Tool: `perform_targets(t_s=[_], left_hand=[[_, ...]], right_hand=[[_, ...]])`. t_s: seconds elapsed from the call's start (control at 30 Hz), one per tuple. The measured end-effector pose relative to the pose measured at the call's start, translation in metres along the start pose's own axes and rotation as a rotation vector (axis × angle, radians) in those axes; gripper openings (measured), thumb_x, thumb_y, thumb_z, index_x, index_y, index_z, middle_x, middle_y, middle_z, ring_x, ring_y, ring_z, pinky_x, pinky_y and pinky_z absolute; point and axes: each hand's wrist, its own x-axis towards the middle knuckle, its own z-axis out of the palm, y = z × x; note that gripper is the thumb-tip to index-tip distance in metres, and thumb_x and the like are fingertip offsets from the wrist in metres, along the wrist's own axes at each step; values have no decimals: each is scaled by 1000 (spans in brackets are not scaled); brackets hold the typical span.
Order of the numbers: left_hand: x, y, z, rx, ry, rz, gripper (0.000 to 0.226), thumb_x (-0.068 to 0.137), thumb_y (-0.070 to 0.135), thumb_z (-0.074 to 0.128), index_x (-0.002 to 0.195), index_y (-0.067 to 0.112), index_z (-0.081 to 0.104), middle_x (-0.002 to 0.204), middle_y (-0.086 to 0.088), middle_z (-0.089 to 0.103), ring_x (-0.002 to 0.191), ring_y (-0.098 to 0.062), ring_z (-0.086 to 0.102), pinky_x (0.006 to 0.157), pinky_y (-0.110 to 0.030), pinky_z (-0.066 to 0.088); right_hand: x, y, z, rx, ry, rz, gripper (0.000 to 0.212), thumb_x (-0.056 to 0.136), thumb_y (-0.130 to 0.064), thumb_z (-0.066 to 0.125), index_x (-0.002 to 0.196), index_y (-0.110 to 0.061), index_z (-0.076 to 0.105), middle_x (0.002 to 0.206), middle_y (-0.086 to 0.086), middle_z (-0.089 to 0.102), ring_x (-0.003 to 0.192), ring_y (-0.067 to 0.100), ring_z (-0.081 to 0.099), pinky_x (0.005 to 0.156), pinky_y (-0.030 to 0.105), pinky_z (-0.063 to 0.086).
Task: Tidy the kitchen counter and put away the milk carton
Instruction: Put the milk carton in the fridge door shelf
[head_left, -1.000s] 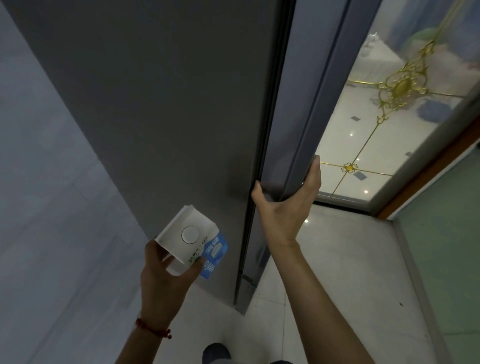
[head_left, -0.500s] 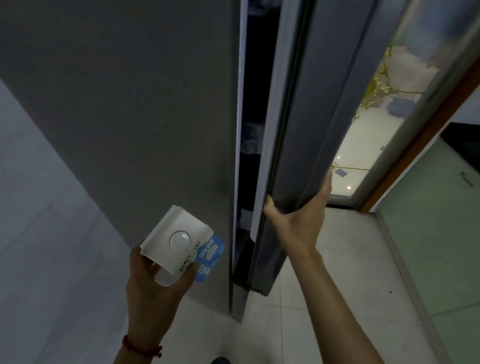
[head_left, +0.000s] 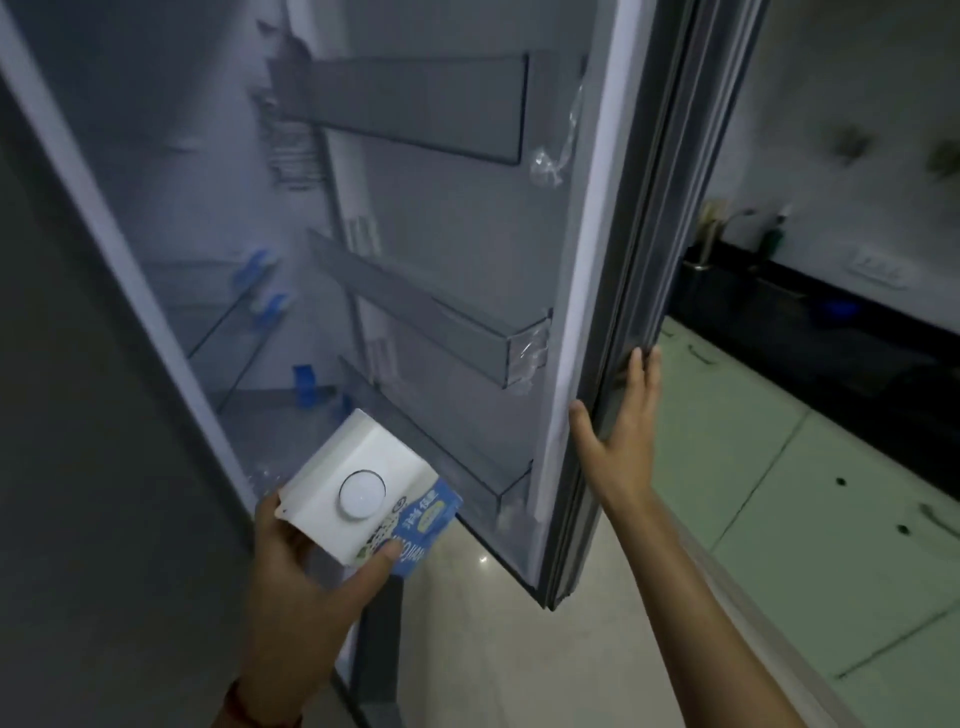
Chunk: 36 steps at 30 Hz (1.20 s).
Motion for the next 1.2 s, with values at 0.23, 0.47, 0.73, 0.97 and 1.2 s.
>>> perform_targets(t_s=[0.23, 0.47, 0.73, 0.97, 1.2], left_hand=[[79, 10, 72, -36, -75, 154, 100, 34, 51, 84, 119, 9, 50, 113, -7, 66, 100, -12, 66, 74, -11, 54], [152, 34, 152, -87, 51, 326, 63, 41, 34, 75, 99, 32, 49, 90, 18, 71, 87, 9, 65, 68, -5, 51], [223, 56, 217, -49, 25, 479, 69, 42, 37, 80, 102, 31, 47, 101, 25, 65, 96, 15, 59, 74, -1, 47], [282, 58, 251, 101, -206, 543, 67, 54, 55, 78, 111, 54, 42, 110, 26, 54, 108, 2, 54, 87, -9, 45], [327, 44, 286, 251, -560, 493, 72, 57, 22, 81, 115, 40, 43, 109, 32, 56, 109, 10, 54, 94, -8, 43]], right_hand=[[60, 42, -6, 28, -7, 10, 78, 85, -29, 48, 147, -5, 6, 157, 8, 5, 142, 9, 5, 108, -1, -3], [123, 93, -1, 227, 53, 23, 70, 82, -26, 47, 142, -22, 10, 150, -7, 15, 138, 8, 18, 112, 13, 11], [185, 135, 8, 322, 57, 66, 68, 79, -22, 49, 138, -27, 17, 147, -6, 24, 135, 10, 26, 113, 14, 17], [216, 158, 19, 351, 73, 87, 73, 73, -43, 45, 141, -29, 23, 150, 5, 31, 135, 21, 34, 113, 35, 27], [234, 170, 27, 368, 69, 107, 77, 71, -46, 45, 142, -22, 28, 149, 8, 35, 133, 22, 37, 109, 27, 27]])
